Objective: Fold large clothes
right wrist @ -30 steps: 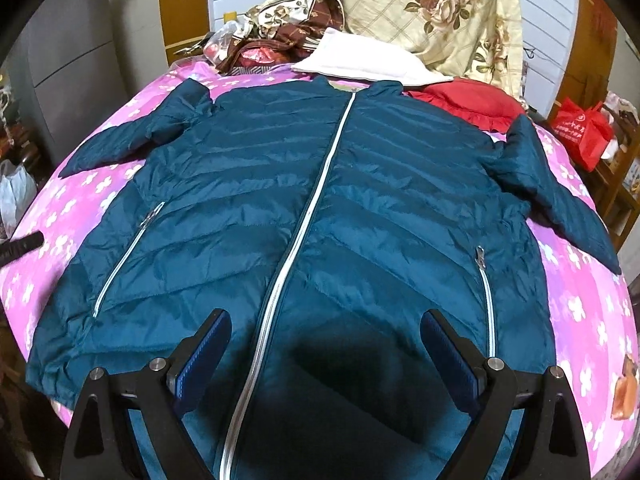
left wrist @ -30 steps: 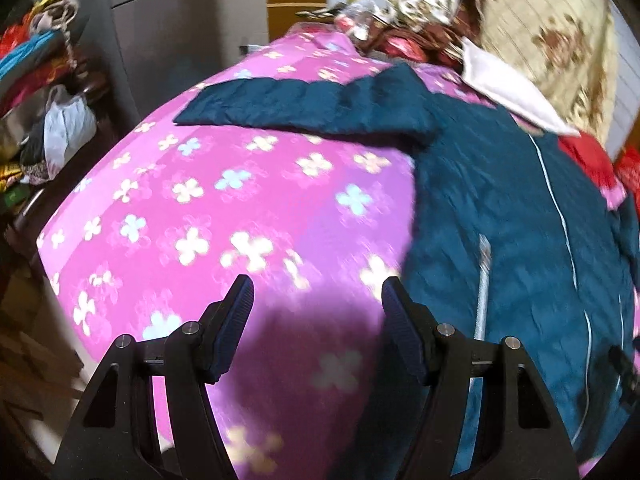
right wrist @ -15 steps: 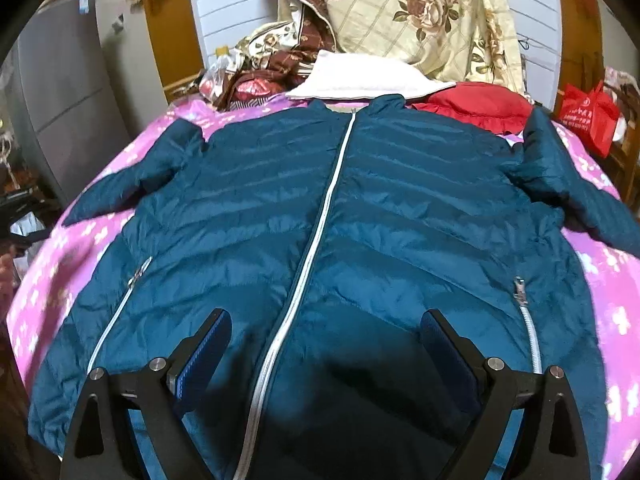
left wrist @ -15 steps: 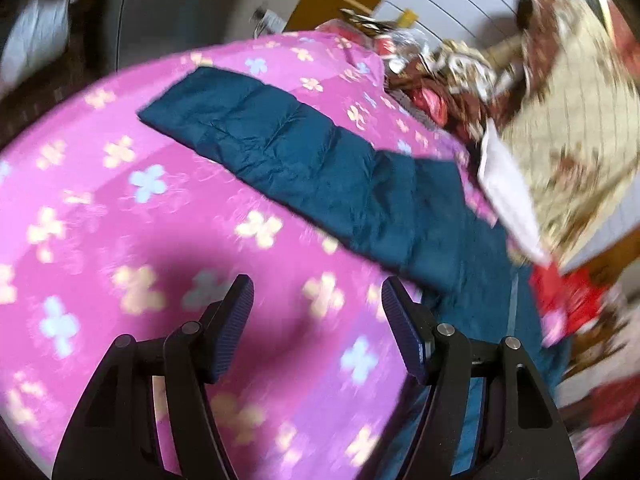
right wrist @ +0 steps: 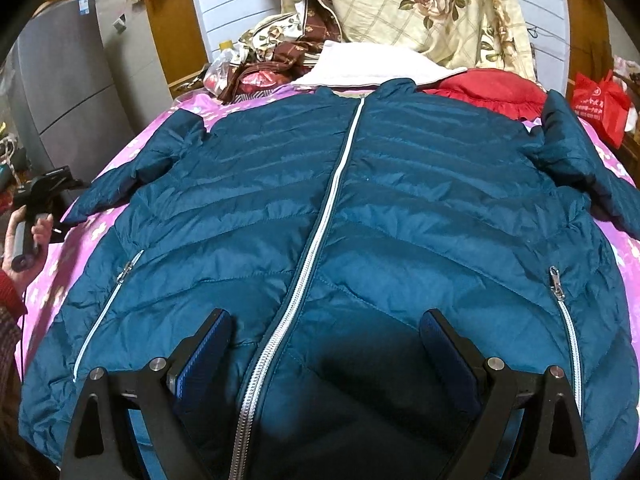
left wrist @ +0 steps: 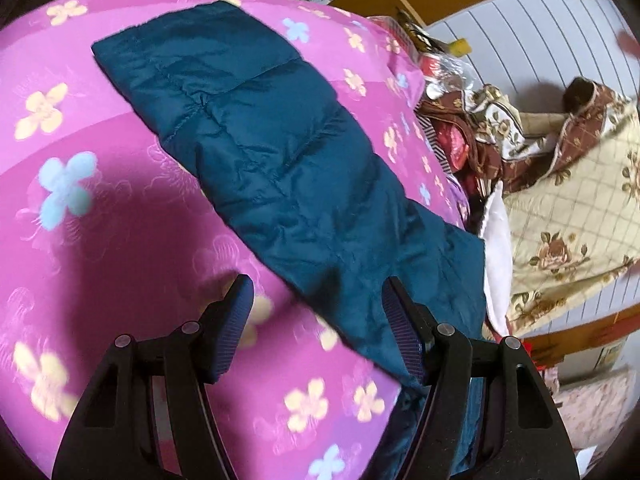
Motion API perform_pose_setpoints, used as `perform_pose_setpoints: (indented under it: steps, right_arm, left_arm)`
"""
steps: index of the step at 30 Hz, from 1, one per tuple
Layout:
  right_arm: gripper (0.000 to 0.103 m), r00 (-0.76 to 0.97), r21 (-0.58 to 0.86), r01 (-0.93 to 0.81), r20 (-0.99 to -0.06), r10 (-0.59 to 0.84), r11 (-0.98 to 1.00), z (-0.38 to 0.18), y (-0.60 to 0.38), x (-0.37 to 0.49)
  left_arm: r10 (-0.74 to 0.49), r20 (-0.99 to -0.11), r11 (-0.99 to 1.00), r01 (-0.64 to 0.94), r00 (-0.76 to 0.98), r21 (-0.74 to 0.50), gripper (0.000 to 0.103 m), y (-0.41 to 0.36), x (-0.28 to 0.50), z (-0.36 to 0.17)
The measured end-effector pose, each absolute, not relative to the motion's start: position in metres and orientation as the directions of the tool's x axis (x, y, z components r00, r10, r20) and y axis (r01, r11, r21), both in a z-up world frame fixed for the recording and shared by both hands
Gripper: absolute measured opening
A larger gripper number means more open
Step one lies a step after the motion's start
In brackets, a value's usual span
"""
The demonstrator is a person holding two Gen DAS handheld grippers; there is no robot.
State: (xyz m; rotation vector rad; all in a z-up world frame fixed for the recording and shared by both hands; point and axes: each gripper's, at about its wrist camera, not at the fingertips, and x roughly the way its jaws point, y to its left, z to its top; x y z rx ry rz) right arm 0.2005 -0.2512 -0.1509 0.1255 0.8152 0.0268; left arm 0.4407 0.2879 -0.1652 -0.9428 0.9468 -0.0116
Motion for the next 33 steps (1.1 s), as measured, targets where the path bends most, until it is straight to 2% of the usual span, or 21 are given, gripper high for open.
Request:
perform_pose_setpoints:
  steps: [7,10,11,12,13,14,18,22,28,33]
  right_arm:
    - [0.095,0.674,0.138,0.028,-0.734,0.083,0.99,-0.159,-0.255,0.204]
    - [0.096,0.664,0.148,0.028,-0.742,0.092,0.989,-0.163,-0.256,0.206]
    - [0.096,0.66,0.154,0.028,-0.745,0.098,0.988,-0.165,-0.257,0.207]
    - [0.097,0.656,0.161,0.028,-0.748,0.103,0.987,-0.166,-0.258,0.209]
    - [0.098,0.654,0.163,0.026,-0.749,0.107,0.986,-0.167,-0.258,0.209]
    - [0.098,0.653,0.165,0.024,-0.75,0.11,0.986,-0.167,-0.257,0.209]
    - [0.098,0.652,0.171,0.021,-0.75,0.116,0.985,-0.167,-0.258,0.21]
    - [0.098,0.653,0.178,0.02,-0.747,0.122,0.984,-0.168,-0.258,0.211]
    - [0.098,0.663,0.211,0.017,-0.734,0.147,0.977,-0.168,-0.263,0.209]
    - [0.098,0.679,0.272,0.021,-0.71,0.187,0.962,-0.167,-0.272,0.206]
  left_arm:
    - [-0.391,-0.651,0.589,-0.367,0.651,-0.72,0.067,0.302,0.466,-0.173]
    - [-0.375,-0.665,0.615,-0.363,0.646,-0.7,0.066,0.302,0.479,-0.171]
    - [-0.359,-0.68,0.631,-0.371,0.639,-0.682,0.063,0.3,0.484,-0.169]
    - [-0.339,-0.704,0.653,-0.383,0.624,-0.654,0.053,0.297,0.489,-0.168]
    - [-0.32,-0.734,0.68,-0.394,0.599,-0.618,0.018,0.293,0.494,-0.168]
    - [-0.307,-0.766,0.711,-0.4,0.564,-0.579,0.01,0.287,0.499,-0.168]
    - [-0.204,-0.791,0.806,-0.36,0.577,-0.47,0.006,0.261,0.498,-0.138]
    - [-0.186,-0.763,0.876,-0.248,0.619,-0.414,0.005,0.217,0.49,-0.09]
    - [-0.3,-0.69,0.93,0.039,0.659,-0.367,0.004,0.101,0.46,-0.022]
    - [-0.459,-0.689,0.888,0.306,0.561,-0.343,0.004,-0.015,0.421,-0.014]
